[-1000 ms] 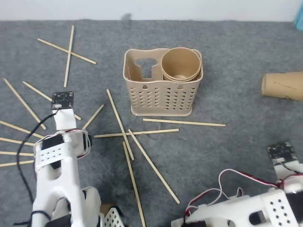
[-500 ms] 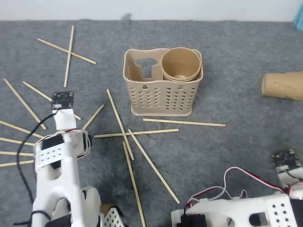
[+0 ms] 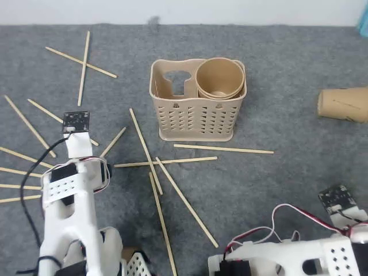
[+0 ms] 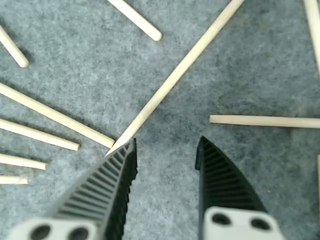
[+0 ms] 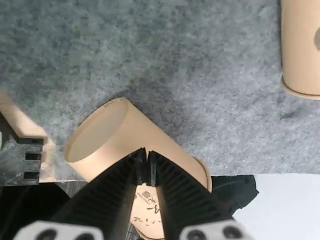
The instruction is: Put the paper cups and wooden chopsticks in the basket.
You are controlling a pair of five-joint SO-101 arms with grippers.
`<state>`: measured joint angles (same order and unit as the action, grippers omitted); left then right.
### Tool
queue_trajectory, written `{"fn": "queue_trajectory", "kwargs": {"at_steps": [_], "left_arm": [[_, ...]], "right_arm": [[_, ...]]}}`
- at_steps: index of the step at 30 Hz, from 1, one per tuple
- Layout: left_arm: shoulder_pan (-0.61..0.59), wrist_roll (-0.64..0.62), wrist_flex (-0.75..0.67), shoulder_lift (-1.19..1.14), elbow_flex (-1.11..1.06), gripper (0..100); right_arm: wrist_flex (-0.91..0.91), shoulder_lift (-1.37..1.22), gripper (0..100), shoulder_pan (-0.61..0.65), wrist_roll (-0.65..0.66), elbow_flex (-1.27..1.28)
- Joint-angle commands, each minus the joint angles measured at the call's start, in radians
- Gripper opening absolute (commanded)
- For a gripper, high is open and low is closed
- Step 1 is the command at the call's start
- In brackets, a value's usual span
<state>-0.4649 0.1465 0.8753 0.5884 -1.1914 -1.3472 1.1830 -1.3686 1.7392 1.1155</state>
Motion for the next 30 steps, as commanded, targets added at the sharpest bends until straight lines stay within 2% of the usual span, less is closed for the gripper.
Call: {"fn": "queue_trajectory", "kwargs": {"at_steps": [1,12,28,30], "left_arm": [[0.005,0.005,-0.018,0.031,0.005,18],[0.005,0.002,-0.031,0.031,0.004,18],[0.006,0.002,-0.031,0.031,0.002,18],[0.006,0.002,-0.031,0.031,0.002,18]], "right_arm": [[0.022,0.008,0.8,-0.005,0.015,-0.003],[0.084,0.008,0.8,0.001,0.015,0.028],[0.076,0.018,0.8,0.007,0.011,-0.012],[0.073,0.018,0.8,0.008,-0.029,-0.055]]}}
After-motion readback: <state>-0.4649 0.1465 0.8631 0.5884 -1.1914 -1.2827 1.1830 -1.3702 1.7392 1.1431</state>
